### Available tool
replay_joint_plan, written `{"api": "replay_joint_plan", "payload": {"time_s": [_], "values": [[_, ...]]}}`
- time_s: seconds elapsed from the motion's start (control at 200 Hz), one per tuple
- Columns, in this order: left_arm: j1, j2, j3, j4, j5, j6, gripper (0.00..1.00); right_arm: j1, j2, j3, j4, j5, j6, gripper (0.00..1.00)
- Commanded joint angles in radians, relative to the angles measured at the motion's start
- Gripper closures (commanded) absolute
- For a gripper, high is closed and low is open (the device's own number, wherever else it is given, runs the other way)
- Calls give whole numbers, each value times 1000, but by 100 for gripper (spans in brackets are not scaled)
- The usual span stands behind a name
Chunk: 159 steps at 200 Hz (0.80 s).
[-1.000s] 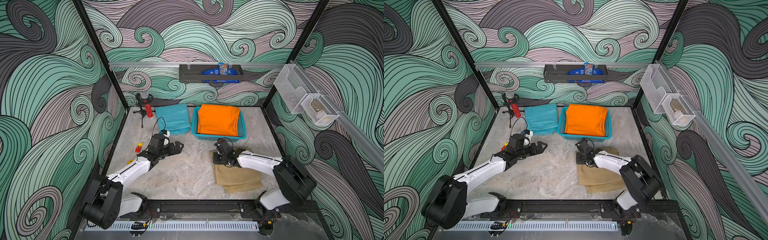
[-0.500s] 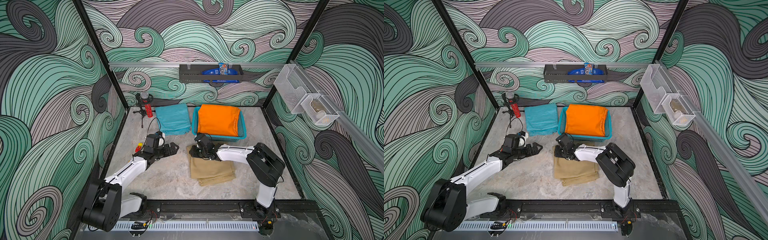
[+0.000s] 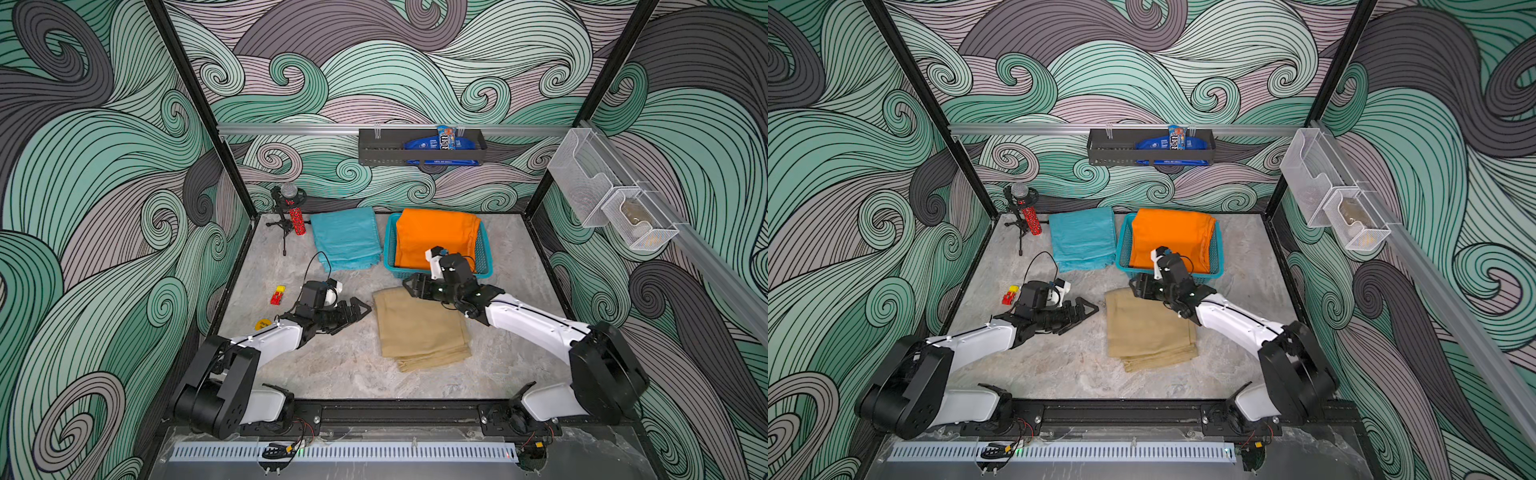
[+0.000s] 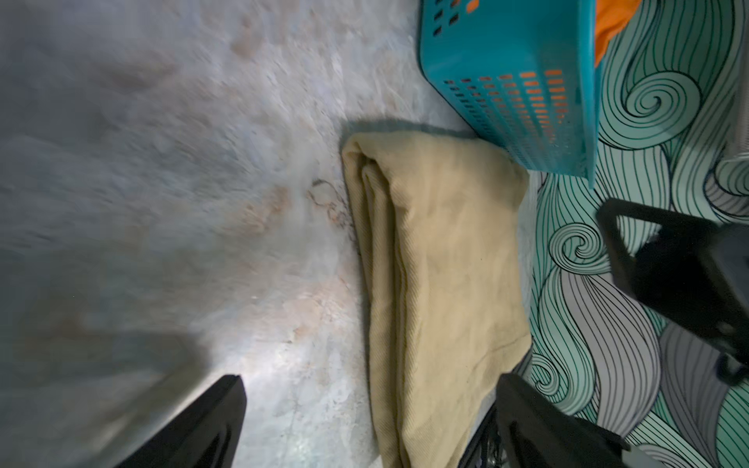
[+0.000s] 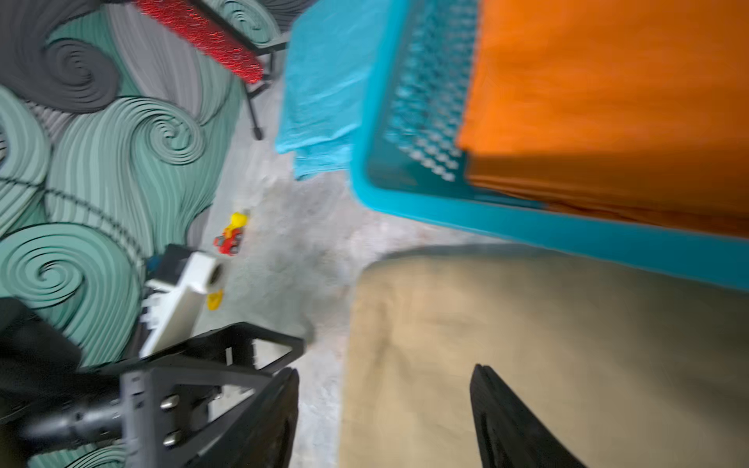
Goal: Put the folded long pants in the basket
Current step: Pick up the long pant at the center of the board.
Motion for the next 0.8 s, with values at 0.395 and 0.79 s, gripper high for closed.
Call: {"api": "replay_joint_plan", "payload": {"time_s": [0.395, 0.79], "values": [[-151, 185, -23, 326, -52, -234, 2, -364, -80, -252, -108, -146, -147, 0], [-192, 316, 37, 287, -60, -235, 3, -231, 68, -276, -12, -257, -95, 13]]}}
